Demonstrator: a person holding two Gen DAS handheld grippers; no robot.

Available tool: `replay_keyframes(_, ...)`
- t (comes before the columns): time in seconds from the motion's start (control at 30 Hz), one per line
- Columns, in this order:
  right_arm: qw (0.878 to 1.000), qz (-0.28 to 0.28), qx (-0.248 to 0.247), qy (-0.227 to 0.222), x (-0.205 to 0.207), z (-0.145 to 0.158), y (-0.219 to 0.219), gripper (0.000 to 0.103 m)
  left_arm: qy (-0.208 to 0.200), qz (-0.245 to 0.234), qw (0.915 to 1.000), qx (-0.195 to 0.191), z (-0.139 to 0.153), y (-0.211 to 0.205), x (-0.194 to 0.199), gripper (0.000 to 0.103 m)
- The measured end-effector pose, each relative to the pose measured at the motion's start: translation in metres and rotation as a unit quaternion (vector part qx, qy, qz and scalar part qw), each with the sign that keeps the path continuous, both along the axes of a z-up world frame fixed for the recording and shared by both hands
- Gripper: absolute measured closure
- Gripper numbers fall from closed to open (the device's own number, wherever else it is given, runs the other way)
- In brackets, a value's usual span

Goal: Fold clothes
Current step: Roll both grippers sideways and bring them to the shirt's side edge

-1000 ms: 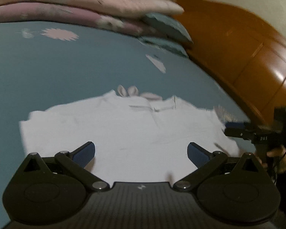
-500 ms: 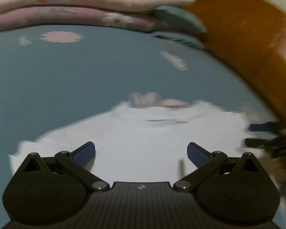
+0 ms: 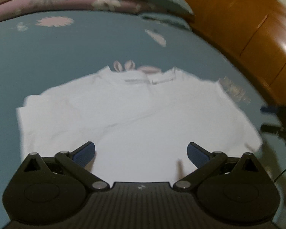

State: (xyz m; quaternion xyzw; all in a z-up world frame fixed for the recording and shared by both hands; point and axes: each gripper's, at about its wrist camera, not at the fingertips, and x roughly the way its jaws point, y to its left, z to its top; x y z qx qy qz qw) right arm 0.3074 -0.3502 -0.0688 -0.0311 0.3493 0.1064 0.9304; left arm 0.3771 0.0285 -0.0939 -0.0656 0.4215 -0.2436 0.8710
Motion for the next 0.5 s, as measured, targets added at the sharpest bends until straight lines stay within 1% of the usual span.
replay_keyframes(0.1, 1.0, -0.003, 0.002, -0.009, -0.03, 0.01, -0.007, 0.0, -0.015, 0.027, 0.9995, -0.006, 0.028, 0.022, -0.019, 0.001)
replay_keyframes(0.17, 1.0, 0.0, 0.018, -0.007, -0.041, 0.009, -0.005, 0.0, -0.022, 0.042, 0.9989, -0.006, 0.043, 0.032, -0.03, 0.001)
replay_keyframes(0.23, 0.999, 0.004, 0.034, -0.004, -0.051, 0.009, -0.002, 0.0, -0.01, 0.057, 0.9982, -0.017, 0.046, 0.038, -0.038, 0.001)
replay_keyframes(0.3, 0.999, 0.008, 0.051, 0.0, -0.061, 0.008, 0.0, 0.0, 0.005, 0.058, 0.9978, -0.031, 0.038, 0.037, -0.048, 0.001)
replay_keyframes(0.4, 0.997, 0.01, 0.082, 0.007, -0.071, 0.005, 0.006, 0.0, 0.027, 0.057, 0.9967, -0.05, 0.013, 0.031, -0.059, 0.001)
replay_keyframes(0.5, 0.995, 0.004, 0.096, 0.012, -0.08, 0.001, 0.014, 0.0, 0.061, 0.078, 0.9923, -0.074, -0.013, 0.036, -0.065, 0.001)
